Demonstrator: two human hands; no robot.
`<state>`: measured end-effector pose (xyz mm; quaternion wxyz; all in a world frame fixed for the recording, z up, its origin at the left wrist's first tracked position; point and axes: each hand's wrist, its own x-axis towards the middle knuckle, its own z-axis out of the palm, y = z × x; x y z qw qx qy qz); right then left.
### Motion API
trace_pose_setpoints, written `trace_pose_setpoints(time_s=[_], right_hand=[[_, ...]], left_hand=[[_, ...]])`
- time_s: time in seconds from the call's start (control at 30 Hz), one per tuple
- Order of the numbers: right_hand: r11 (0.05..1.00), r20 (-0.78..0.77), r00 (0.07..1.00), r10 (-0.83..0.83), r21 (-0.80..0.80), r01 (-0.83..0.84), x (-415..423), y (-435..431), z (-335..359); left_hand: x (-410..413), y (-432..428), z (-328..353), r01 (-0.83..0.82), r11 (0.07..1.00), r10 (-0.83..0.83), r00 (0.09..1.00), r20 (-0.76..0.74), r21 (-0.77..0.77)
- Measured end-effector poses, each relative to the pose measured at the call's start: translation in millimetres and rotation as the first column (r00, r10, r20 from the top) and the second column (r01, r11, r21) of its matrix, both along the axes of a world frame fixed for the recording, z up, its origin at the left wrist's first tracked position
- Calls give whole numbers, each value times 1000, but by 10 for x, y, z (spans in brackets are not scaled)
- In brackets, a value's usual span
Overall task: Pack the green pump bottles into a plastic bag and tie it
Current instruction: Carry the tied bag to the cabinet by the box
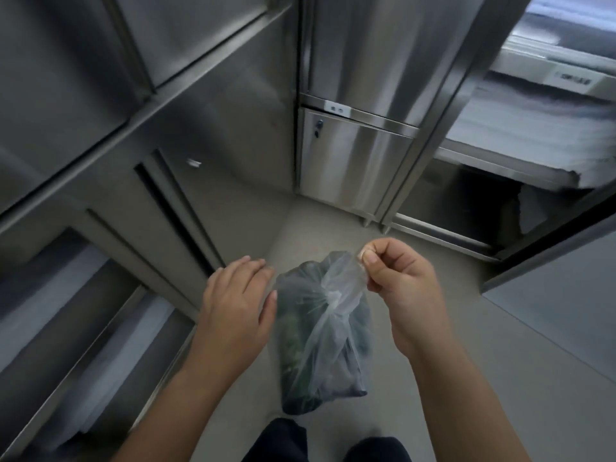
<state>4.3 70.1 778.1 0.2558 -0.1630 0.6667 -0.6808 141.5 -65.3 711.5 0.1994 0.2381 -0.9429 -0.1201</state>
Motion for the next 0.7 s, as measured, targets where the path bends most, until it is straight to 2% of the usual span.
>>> trace_pose_setpoints(time_s=[0.13,0.27,0.5,0.7], right_hand=[[983,-12,983,181,1,-181,-8,-199,41],[913,0,913,407,-11,-407,15,-265,23],[680,-66,682,728,-55,-731,-17,-189,119],[455,-62,458,887,-65,-888,230,-33,170]], left_hand=[[117,124,100,-171,985,170,985,37,6],[266,442,228,-397,918,397,917,30,-23],[512,1268,386,-710,699,715,697,58,-79],[613,1957,459,-864,496,868,490,79,-85]])
